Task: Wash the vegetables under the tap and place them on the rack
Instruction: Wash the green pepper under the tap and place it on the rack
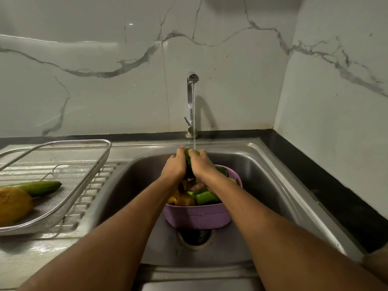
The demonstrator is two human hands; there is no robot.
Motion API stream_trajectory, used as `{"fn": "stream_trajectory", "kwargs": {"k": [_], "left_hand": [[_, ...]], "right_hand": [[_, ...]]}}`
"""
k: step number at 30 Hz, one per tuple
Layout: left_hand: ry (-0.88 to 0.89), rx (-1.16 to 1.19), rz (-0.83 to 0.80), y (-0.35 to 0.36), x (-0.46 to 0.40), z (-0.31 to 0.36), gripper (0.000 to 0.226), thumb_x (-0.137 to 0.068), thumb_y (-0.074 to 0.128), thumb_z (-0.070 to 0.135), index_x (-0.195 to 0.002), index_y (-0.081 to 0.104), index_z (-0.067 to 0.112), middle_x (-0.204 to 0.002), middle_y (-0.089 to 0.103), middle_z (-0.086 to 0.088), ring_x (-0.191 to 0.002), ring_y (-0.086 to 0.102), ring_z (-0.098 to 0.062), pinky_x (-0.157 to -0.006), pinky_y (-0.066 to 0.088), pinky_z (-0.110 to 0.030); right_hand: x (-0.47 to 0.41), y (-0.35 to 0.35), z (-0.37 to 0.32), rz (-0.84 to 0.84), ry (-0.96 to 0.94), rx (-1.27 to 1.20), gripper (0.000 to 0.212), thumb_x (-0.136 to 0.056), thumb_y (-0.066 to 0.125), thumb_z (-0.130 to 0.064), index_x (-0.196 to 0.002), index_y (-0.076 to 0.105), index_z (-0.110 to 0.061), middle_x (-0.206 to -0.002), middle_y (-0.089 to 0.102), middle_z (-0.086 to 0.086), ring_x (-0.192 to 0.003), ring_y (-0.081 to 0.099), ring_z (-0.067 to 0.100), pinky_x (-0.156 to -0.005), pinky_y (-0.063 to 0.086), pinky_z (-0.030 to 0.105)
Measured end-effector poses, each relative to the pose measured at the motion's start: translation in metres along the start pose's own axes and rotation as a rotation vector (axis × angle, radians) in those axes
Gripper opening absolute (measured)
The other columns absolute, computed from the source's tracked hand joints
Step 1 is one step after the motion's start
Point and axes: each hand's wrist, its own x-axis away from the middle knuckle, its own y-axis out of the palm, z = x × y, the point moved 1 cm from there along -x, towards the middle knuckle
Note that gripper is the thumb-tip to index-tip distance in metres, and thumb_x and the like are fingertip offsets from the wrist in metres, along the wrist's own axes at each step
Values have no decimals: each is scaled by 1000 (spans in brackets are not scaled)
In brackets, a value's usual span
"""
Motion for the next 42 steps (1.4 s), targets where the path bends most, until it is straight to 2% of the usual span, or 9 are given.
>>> {"fn": "stream_trajectory", "kwargs": {"k": [10, 15, 17, 22, 25, 28, 30, 33, 42], "left_hand": [[427, -363, 228, 6, 27, 18, 45, -101, 26, 69, -110, 44, 29, -86, 63, 4, -81, 64, -21, -83, 55, -49], [82, -58, 71, 4, 3, 7, 92, -78, 22, 88, -135, 51, 22, -117, 67, -11, -104, 67, -32, -96, 54, -56], [-21, 40, -5, 6, 3, 8, 90, -85, 25, 80, -132, 58, 11, -107, 69, -16, -91, 69, -28, -78, 60, -43], [-182, 88, -180, 9, 20, 12, 79, -105, 15, 65, -91, 63, 4, -62, 60, -11, -38, 47, -10, -37, 31, -21], [-30, 79, -90, 11, 12, 13, 108, -85, 14, 92, -126, 60, 4, -88, 70, -13, -64, 70, -20, -58, 60, -35], [134, -21, -57, 11, 15, 11, 119, -66, 17, 105, -149, 37, 23, -121, 67, -13, -107, 68, -29, -96, 56, -52], [200, -28, -97, 14, 22, 11, 98, -75, 28, 98, -150, 23, 37, -130, 60, -15, -114, 64, -35, -98, 55, -56], [218, 39, -87, 11, 21, 10, 82, -83, 39, 88, -147, 26, 37, -131, 52, -13, -115, 62, -33, -93, 59, -51], [130, 255, -52, 10, 10, 14, 39, -106, 43, 53, -133, 48, 26, -117, 63, -4, -104, 63, -17, -88, 57, -39]], "right_hand": [[1, -2, -8, 197, -6, -371, 44, -105, 37, -60, -127, 58, -27, -114, 67, 8, -99, 67, 28, -87, 59, 46], [-1, -5, -6, 183, -205, 103, 50, -106, 32, -59, -138, 50, -24, -120, 65, 10, -97, 66, 27, -73, 56, 37], [-2, -11, -1, 167, -207, 232, 55, -105, 31, -60, -140, 48, -21, -126, 64, 12, -103, 66, 30, -77, 53, 37], [6, -28, 3, 256, -296, 581, 72, -103, 23, -69, -135, 59, -15, -126, 67, 13, -114, 64, 32, -87, 45, 42], [7, -28, -3, 326, -302, 553, 65, -105, 21, -60, -130, 62, -16, -122, 69, 12, -108, 64, 31, -83, 41, 40], [1, -22, -11, 282, -227, 326, 59, -108, 22, -53, -128, 63, -15, -120, 67, 10, -104, 62, 28, -87, 44, 38], [-4, -18, -13, 198, -102, 86, 56, -107, 26, -53, -124, 64, -14, -116, 69, 12, -103, 64, 28, -92, 51, 39], [7, -14, -14, 43, 126, -146, 55, -107, 30, -54, -107, 64, -10, -91, 66, 12, -79, 61, 21, -61, 46, 32], [7, -7, -14, 158, -46, 271, 69, -109, 16, -54, -109, 64, -5, -90, 67, 14, -71, 64, 22, -56, 49, 29]]}}
